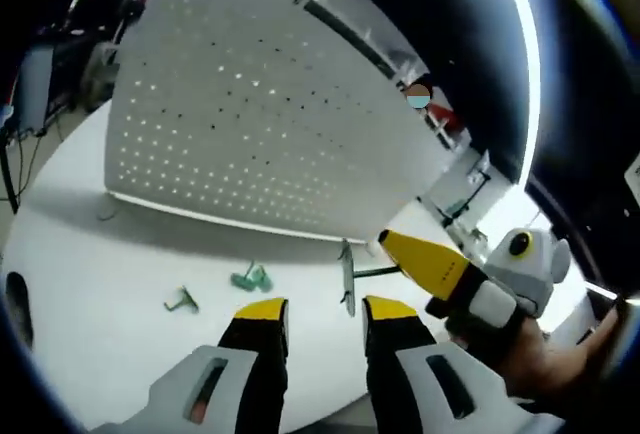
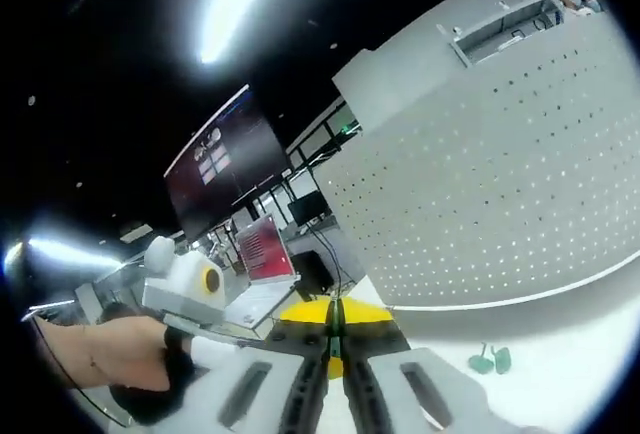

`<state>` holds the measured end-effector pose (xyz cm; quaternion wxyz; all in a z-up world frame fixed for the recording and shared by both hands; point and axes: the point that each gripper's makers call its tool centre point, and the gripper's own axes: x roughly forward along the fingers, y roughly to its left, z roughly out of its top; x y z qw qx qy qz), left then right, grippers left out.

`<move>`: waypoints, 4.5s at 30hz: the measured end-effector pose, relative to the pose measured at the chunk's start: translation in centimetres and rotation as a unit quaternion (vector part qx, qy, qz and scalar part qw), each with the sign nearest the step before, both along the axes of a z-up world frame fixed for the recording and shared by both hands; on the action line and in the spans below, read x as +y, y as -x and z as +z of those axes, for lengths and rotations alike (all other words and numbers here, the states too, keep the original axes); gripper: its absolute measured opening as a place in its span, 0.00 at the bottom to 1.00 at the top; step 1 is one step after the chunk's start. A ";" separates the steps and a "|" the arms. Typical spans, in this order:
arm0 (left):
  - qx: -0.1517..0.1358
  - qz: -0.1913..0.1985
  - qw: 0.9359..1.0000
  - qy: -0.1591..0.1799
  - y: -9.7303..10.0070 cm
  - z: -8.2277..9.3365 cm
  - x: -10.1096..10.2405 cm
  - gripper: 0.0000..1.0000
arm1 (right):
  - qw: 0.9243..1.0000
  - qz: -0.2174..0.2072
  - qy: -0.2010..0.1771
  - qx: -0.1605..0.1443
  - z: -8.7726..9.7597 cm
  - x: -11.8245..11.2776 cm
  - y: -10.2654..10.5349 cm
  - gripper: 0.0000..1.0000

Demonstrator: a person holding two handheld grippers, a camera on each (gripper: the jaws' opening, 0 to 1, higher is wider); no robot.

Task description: Insert the hook assembly into the mounting plate slot until the hook locks in place.

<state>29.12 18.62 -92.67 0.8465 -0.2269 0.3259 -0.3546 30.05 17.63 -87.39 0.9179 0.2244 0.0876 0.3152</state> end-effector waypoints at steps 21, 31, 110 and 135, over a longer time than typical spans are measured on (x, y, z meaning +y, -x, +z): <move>-0.005 -0.018 1.000 0.016 0.6 0.4 -0.8 0.02 | 0.999 0.001 0.022 -0.030 0.6 0.6 1.2 0.00; -0.021 -0.013 1.000 0.001 0.5 0.7 -0.6 0.01 | 0.999 0.001 0.034 -0.027 0.7 0.7 1.3 0.00; -0.201 0.026 0.973 -0.106 -0.8 2.7 5.2 0.48 | 0.993 0.060 0.093 -0.039 2.1 5.1 -0.6 0.00; -0.174 0.040 0.980 -0.093 -0.8 1.6 5.1 1.00 | 0.979 -0.112 0.149 -0.083 2.2 -0.4 -7.3 0.00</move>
